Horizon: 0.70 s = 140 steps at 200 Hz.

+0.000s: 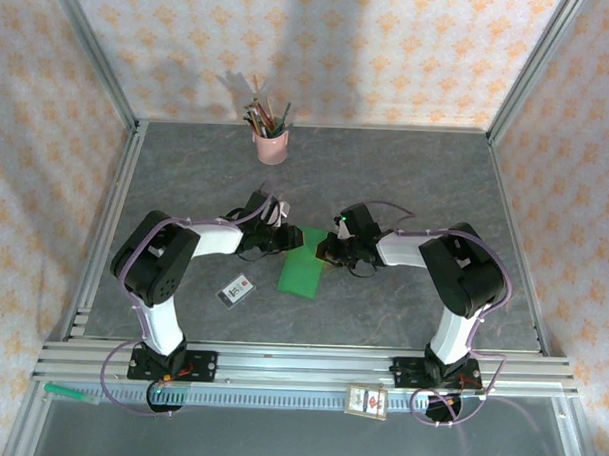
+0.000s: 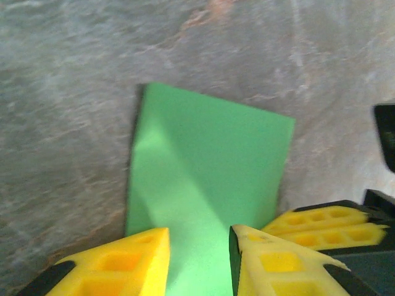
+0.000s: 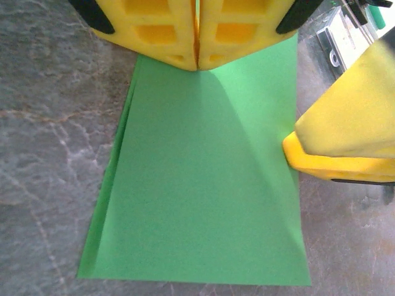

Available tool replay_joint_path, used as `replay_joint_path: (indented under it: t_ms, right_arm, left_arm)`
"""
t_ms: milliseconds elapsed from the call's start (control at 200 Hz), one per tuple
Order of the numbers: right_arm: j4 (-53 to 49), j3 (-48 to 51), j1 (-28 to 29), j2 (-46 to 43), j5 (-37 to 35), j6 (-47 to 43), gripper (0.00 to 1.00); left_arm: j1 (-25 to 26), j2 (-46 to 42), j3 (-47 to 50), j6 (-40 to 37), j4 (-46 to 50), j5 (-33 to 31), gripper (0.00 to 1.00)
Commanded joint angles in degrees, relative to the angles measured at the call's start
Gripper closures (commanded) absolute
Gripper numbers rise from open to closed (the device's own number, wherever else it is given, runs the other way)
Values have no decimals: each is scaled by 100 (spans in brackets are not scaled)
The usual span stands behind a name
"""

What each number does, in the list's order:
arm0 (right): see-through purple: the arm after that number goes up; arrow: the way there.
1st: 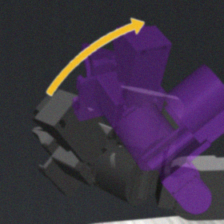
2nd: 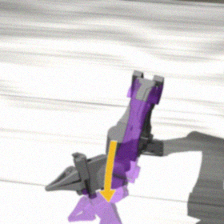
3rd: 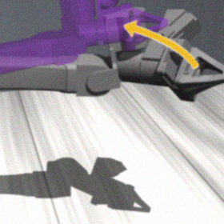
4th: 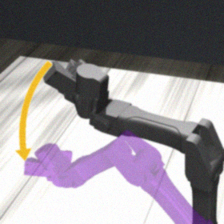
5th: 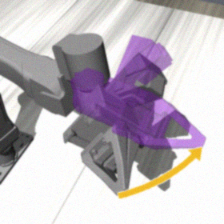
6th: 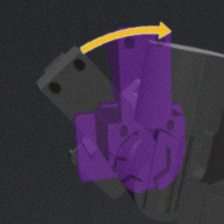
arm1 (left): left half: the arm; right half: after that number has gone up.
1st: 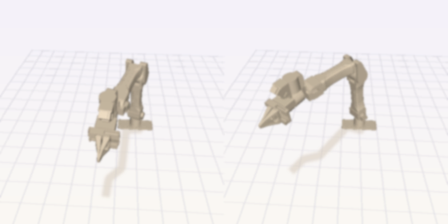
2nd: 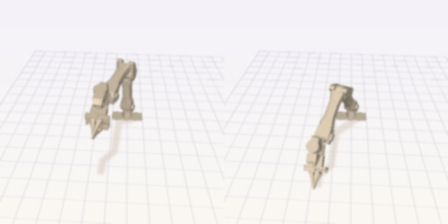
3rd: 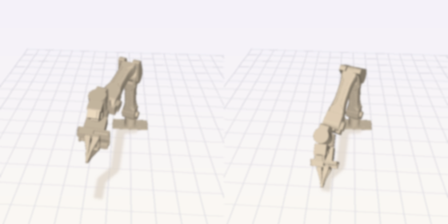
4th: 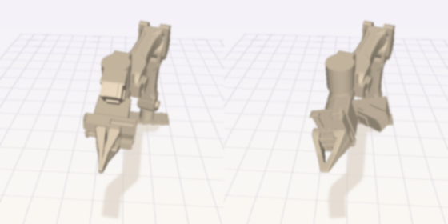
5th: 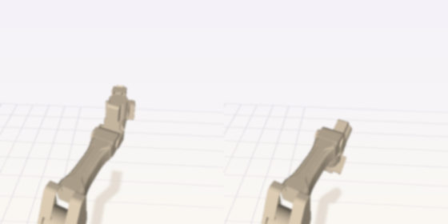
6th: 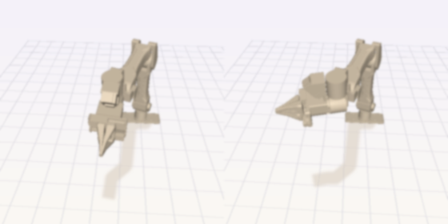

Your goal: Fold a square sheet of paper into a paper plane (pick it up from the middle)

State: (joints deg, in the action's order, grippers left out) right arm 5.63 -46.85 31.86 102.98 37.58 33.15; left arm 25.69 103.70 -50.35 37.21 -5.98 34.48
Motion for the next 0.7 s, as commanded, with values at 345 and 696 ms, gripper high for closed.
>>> replay_joint_path:
  t_ms: [345,696]
  right_arm:
    - [-923,396,-92,525,-1379,-247,90]
    - [-941,381,-92,504,-1398,-255,90]
  left_arm:
    - [179,-864,408,246,-149,176,65]
    - [78,-540,504,-162,307,-212,65]
